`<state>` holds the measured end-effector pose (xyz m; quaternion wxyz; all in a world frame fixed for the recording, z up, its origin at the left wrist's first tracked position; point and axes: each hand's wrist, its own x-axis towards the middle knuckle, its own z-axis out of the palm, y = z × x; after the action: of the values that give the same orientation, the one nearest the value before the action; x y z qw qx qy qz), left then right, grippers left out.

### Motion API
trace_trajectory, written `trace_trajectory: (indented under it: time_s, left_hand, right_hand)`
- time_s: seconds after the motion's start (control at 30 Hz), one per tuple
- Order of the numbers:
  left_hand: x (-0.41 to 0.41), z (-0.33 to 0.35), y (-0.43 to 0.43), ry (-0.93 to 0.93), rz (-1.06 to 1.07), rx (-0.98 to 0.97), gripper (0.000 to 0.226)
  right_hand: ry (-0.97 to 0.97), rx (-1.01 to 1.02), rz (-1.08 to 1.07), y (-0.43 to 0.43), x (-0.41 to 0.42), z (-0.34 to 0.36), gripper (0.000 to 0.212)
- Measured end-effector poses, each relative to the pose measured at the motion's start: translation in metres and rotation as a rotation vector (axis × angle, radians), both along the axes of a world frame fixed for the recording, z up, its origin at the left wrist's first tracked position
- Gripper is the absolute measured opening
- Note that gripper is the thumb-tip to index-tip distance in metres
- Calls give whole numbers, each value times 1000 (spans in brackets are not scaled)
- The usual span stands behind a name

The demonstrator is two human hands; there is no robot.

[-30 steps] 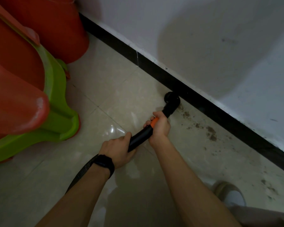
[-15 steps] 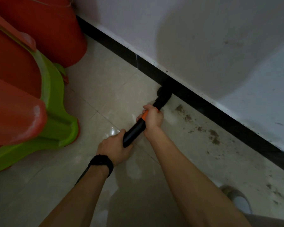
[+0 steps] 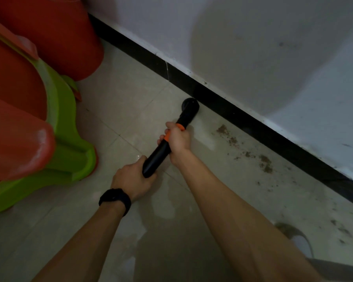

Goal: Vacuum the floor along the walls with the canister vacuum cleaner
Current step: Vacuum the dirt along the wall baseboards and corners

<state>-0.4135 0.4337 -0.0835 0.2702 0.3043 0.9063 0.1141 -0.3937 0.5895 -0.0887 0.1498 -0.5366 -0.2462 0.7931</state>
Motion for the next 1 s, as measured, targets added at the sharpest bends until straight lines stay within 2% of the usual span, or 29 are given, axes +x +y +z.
trace_trajectory:
  time_s: [0.13, 0.27, 0.4, 0.6, 1.0]
  left_hand:
    - [12, 5, -33, 2, -131, -56, 25]
    - [22, 2, -74, 39, -268, -94, 33]
    - [35, -3, -90, 99, -381, -94, 61]
    - [51, 2, -65, 91, -386, -121, 35]
    - [53, 0, -28, 156, -363, -80, 35]
  right_hand:
    - [-15, -20, -97, -36, 32, 1, 17]
    - [-43, -70, -183, -76, 61, -3, 14]
    - [-71, -108, -260, -92, 87, -3, 15]
    - [-95, -99, -272, -73, 95, 5, 11]
    - [-74, -38, -261, -38, 90, 5, 10]
